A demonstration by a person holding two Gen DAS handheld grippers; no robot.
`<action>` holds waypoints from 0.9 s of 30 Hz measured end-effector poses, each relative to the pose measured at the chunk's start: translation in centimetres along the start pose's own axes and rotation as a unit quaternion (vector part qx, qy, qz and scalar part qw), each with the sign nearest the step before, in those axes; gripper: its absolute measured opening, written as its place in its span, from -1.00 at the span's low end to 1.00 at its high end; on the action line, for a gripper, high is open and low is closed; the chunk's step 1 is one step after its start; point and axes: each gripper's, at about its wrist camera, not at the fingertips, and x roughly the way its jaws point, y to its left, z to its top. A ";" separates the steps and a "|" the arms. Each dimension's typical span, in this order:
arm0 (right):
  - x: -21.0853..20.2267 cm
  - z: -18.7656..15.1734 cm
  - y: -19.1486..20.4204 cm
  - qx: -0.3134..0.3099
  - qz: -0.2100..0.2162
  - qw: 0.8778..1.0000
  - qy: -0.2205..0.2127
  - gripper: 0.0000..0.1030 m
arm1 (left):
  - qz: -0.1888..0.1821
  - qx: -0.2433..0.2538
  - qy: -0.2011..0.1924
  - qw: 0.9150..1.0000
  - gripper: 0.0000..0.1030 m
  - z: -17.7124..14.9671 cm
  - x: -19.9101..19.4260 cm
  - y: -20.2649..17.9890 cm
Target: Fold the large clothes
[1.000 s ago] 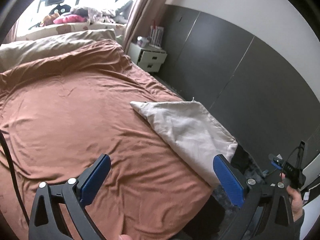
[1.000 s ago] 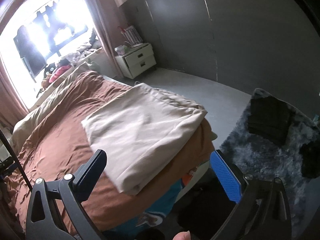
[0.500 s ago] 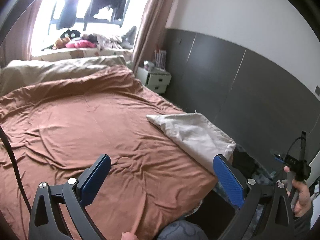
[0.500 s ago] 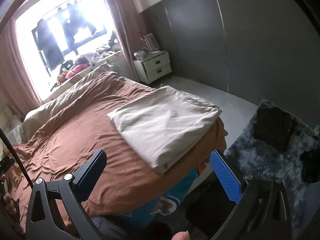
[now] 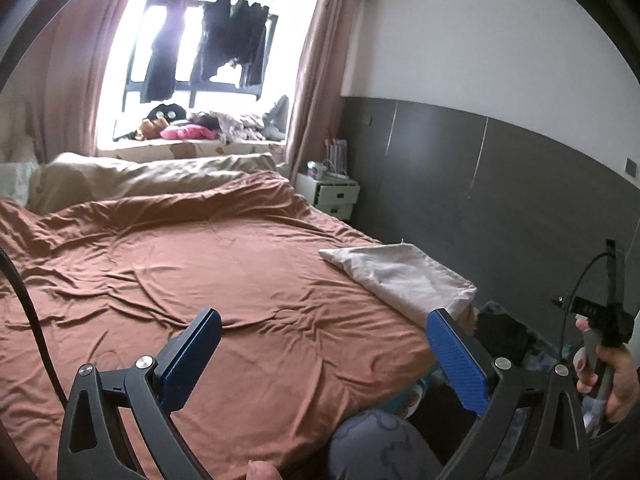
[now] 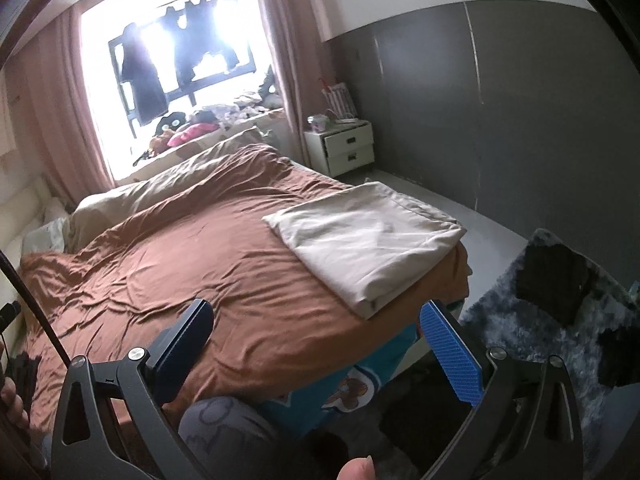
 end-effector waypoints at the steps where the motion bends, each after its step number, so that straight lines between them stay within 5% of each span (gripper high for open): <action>1: -0.5 -0.4 0.3 -0.003 0.004 1.000 -0.003 1.00 | 0.001 -0.001 -0.005 1.000 0.99 -0.4 -0.9 0.1; 17: -4.5 -6.2 2.3 -0.036 0.046 0.997 -0.053 1.00 | 0.058 -0.029 -0.044 0.997 0.99 -7.8 -10.7 0.0; 27: -3.8 -10.7 3.3 -0.047 0.062 0.997 -0.020 1.00 | 0.080 -0.017 -0.040 0.996 0.99 -11.6 -12.8 -1.0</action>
